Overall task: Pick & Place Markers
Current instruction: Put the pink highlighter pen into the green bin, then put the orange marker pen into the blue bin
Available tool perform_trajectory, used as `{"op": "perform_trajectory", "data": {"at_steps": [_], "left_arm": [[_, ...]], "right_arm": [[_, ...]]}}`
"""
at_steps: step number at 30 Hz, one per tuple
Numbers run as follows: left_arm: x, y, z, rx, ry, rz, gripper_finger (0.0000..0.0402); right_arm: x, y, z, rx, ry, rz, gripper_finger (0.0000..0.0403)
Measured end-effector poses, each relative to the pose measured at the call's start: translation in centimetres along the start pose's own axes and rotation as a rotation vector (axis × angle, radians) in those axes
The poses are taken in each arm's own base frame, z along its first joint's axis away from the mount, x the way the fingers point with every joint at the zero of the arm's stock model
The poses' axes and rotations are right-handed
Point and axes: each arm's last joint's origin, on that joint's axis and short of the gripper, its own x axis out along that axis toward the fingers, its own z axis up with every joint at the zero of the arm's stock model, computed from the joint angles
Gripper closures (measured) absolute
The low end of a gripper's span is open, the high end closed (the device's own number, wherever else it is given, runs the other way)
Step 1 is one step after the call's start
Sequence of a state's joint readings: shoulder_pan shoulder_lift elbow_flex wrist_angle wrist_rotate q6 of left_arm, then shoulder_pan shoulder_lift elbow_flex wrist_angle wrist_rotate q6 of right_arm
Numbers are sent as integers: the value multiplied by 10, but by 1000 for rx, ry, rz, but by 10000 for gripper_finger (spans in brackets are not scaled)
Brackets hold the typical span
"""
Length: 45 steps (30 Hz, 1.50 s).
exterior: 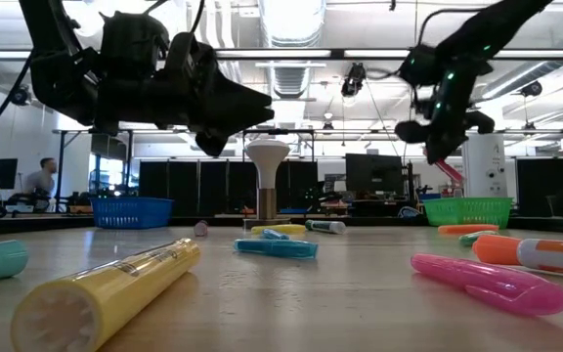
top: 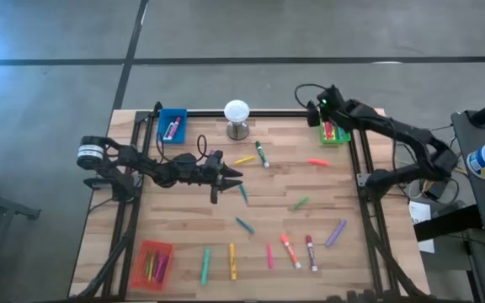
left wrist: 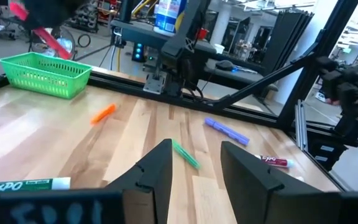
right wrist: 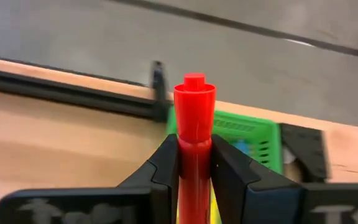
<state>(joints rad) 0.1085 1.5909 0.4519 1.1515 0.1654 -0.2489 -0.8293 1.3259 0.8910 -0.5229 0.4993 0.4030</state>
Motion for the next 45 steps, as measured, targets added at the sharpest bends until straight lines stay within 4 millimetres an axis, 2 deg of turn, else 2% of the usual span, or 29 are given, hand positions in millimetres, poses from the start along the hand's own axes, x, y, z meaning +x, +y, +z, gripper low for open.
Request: {"op": "perform_trajectory", "data": {"at_steps": [4, 9, 16, 23, 28, 32, 37, 41, 45], "left_arm": [[0, 0, 1, 5, -5, -2, 271], [0, -1, 1, -13, -4, -4, 271], [-4, 0, -4, -17, 16, 1, 271], [-6, 0, -6, -18, 22, 2, 271], [-6, 0, -6, -19, 22, 2, 271], [-6, 0, -6, -19, 24, 3, 271], [-7, 0, -7, -20, 26, 4, 271], [-7, 0, -7, -18, 25, 7, 271], [-7, 1, -6, -27, 23, 11, 271]], "right_arm": [[20, 3, 8, -63, 109, -142, 341], [46, 5, 11, -86, 254, -238, 341], [70, 3, -1, -95, 386, -329, 334], [77, 2, -10, -93, 418, -354, 295], [74, 2, -6, -90, 408, -348, 282], [65, 0, -3, -96, 406, -313, 292], [31, 6, -11, -112, 320, -207, 342], [-4, 13, -33, -130, 230, -50, 387], [-37, 20, -65, -125, 134, 118, 394]]}}
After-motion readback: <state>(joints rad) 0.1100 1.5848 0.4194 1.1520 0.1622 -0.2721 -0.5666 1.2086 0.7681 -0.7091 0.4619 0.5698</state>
